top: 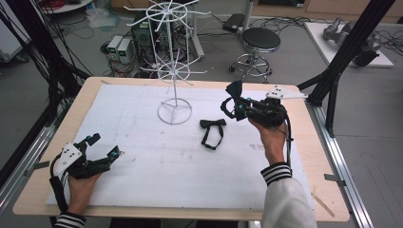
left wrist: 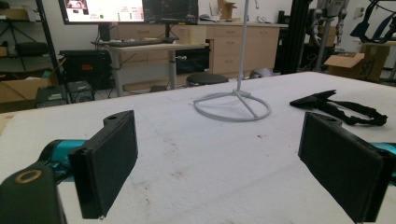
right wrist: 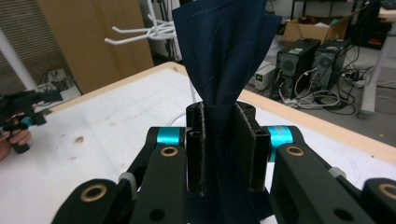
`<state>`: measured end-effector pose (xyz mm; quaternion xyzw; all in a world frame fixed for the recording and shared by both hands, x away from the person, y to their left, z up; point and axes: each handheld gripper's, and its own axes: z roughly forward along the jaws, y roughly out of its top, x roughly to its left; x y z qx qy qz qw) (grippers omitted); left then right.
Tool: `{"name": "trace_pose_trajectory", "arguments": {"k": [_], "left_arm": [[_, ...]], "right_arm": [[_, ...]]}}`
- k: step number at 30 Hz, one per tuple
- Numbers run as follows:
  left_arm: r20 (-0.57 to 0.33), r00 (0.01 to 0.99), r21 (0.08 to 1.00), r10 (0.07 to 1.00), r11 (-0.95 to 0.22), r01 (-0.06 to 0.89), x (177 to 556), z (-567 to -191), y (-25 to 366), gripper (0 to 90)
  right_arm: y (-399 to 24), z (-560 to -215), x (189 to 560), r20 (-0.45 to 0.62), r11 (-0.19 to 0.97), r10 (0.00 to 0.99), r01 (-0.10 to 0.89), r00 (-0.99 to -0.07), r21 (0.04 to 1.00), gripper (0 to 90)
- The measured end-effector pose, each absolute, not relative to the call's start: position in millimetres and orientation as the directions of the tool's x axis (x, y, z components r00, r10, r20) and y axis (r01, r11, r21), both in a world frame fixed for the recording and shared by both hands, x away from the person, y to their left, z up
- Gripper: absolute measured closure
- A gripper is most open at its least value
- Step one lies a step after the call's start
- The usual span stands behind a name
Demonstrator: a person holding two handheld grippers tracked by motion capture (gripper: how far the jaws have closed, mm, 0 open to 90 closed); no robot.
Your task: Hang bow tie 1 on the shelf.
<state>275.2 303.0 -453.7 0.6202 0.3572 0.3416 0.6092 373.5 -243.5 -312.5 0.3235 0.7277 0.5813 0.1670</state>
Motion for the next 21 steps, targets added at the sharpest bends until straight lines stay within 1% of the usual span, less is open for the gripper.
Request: {"name": "trace_pose_trajectory", "arguments": {"k": [10,12,15,18,21], "left_arm": [[-0.012,0.512,1.0,0.859,-0.002,0.027,275.3,-453.7,303.1,12.3],[-0.012,0.512,1.0,0.859,-0.002,0.027,275.3,-453.7,303.0,12.3],[-0.012,0.512,1.0,0.859,-0.002,0.027,275.2,-453.7,303.0,12.3],[-0.012,0.513,1.0,0.859,-0.002,0.027,275.3,-453.7,303.2,12.3],[-0.013,0.513,1.0,0.858,-0.001,0.027,275.3,-453.8,303.1,12.3]], "right_arm": [[-224.3,-305.7,386.9,0.146,0.087,0.672,0.274,-0.726,0.958,75.6],[-220.4,-304.1,388.5,0.126,0.101,0.691,0.268,-0.712,0.958,75.6],[-217.6,-303.3,393.0,0.127,0.098,0.71,0.275,-0.693,0.956,75.6],[-215.4,-302.7,396.3,0.146,0.079,0.704,0.281,-0.695,0.956,75.5],[-212.2,-301.3,399.9,0.131,0.087,0.715,0.273,-0.687,0.958,75.5]]}}
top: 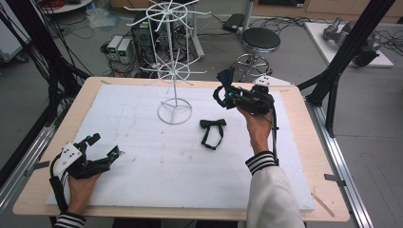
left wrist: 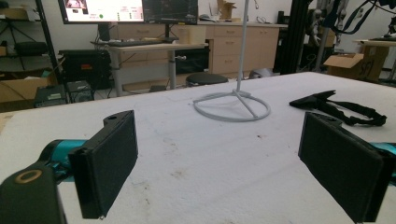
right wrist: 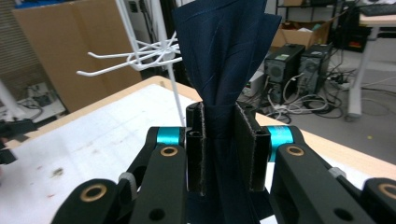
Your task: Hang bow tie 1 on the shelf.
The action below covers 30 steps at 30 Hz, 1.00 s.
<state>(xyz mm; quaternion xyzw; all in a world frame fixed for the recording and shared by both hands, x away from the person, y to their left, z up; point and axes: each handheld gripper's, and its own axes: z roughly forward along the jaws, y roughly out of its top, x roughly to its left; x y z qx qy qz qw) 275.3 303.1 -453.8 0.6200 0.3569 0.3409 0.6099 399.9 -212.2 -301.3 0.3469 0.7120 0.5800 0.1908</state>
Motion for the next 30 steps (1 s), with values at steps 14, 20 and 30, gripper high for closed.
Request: {"name": "trace_pose_trajectory", "arguments": {"k": [14,20,30], "left_arm": [[-0.012,0.517,1.0,0.856,0.0,0.023,274.9,-453.9,303.6,12.3],[-0.01,0.519,1.0,0.855,-0.001,0.02,274.5,-453.9,303.4,12.3],[-0.01,0.517,1.0,0.856,0.0,0.019,274.5,-454.0,303.6,12.3]], "right_arm": [[-197.8,-291.7,424.9,0.098,0.096,0.772,0.268,-0.628,0.959,75.5],[-193.8,-291.4,435.4,0.11,0.074,0.792,0.273,-0.601,0.959,75.5],[-184.2,-283.0,445.9,0.095,0.079,0.8,0.26,-0.593,0.962,75.4]]}}
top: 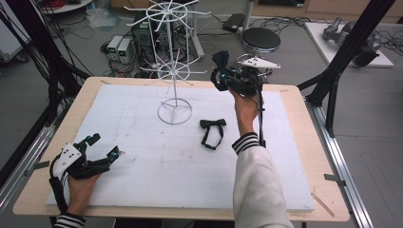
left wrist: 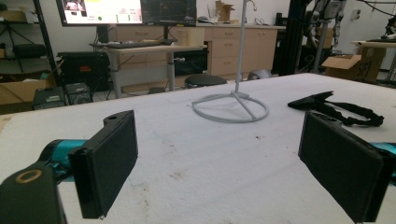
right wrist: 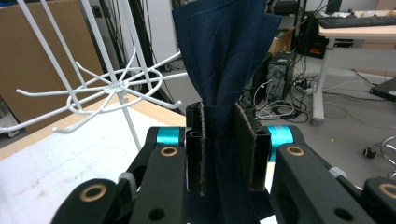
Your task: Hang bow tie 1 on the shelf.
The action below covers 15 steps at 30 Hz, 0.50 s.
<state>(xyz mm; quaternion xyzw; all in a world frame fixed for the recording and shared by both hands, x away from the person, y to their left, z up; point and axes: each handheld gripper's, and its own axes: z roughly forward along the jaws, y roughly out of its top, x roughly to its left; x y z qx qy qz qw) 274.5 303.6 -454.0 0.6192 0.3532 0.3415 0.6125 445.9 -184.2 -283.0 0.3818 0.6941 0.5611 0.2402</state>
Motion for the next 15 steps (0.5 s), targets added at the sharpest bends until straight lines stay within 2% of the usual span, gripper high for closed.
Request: {"name": "trace_pose_trajectory", "arguments": {"k": [15], "left_arm": [[-0.015,0.518,1.0,0.855,0.007,0.018,274.4,-454.1,303.8,12.3]], "right_arm": [[-158.6,-277.2,450.2,0.077,0.102,0.791,0.255,-0.606,0.961,75.2]]}}
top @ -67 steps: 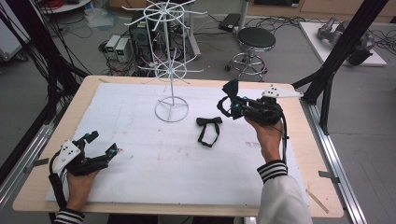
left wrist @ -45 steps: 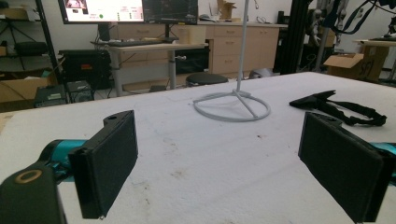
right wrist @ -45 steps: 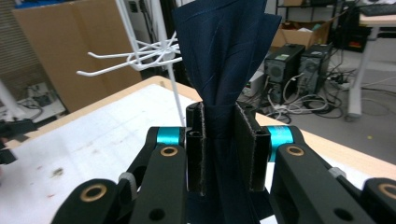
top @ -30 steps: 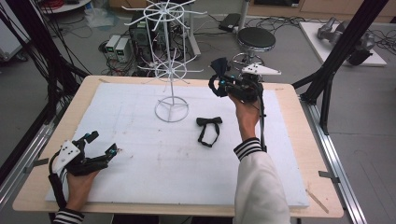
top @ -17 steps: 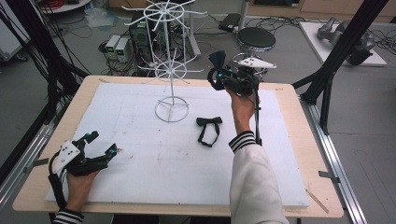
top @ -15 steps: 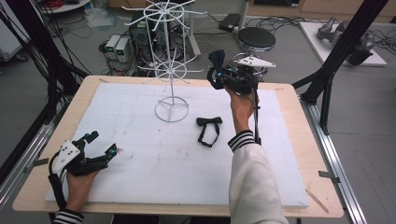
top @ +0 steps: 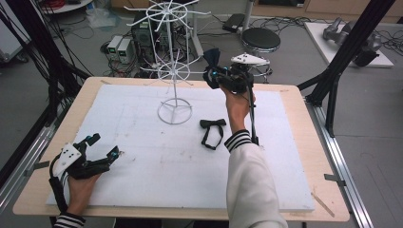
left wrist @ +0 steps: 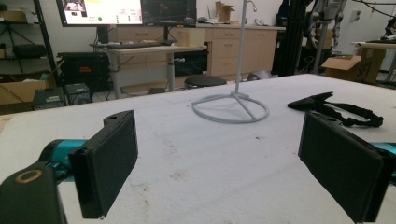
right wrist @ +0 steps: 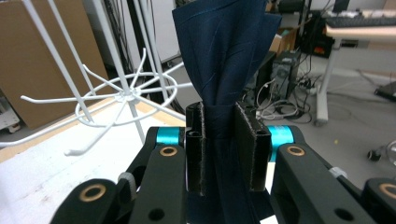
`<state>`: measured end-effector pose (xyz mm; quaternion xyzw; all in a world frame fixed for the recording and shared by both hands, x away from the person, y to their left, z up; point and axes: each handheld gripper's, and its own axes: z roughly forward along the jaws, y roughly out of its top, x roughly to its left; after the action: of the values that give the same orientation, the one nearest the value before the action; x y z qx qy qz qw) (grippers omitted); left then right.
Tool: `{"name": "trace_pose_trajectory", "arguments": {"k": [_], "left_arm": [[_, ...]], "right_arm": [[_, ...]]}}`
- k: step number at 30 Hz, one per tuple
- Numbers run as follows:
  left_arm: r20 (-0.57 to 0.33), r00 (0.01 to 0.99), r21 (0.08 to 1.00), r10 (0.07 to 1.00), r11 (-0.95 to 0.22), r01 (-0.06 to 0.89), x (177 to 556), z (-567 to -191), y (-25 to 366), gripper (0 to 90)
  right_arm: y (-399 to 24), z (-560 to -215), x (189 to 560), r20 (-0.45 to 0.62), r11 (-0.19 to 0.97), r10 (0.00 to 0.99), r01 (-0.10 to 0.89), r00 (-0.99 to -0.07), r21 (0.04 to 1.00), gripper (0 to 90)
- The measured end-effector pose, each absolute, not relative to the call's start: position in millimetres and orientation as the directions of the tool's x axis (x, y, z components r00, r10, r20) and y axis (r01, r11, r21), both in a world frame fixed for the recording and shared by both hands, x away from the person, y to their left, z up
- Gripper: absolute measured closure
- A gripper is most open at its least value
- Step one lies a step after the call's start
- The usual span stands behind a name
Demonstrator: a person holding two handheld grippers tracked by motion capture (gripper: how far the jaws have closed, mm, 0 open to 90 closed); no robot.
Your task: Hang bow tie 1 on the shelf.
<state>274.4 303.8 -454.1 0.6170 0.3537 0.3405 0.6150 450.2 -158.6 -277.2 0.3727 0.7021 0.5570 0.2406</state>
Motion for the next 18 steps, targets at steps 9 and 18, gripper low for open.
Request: {"name": "trace_pose_trajectory", "arguments": {"k": [9,18], "left_arm": [[-0.015,0.518,1.0,0.855,0.007,0.017,274.4,-454.1,303.7,12.3],[-0.015,0.519,1.0,0.855,0.007,0.017,274.4,-454.1,303.7,12.3]], "right_arm": [[-147.1,-278.0,449.5,0.083,0.109,0.774,0.262,-0.627,0.959,75.2],[-136.3,-277.1,450.2,0.087,0.109,0.764,0.261,-0.64,0.959,75.1]]}}
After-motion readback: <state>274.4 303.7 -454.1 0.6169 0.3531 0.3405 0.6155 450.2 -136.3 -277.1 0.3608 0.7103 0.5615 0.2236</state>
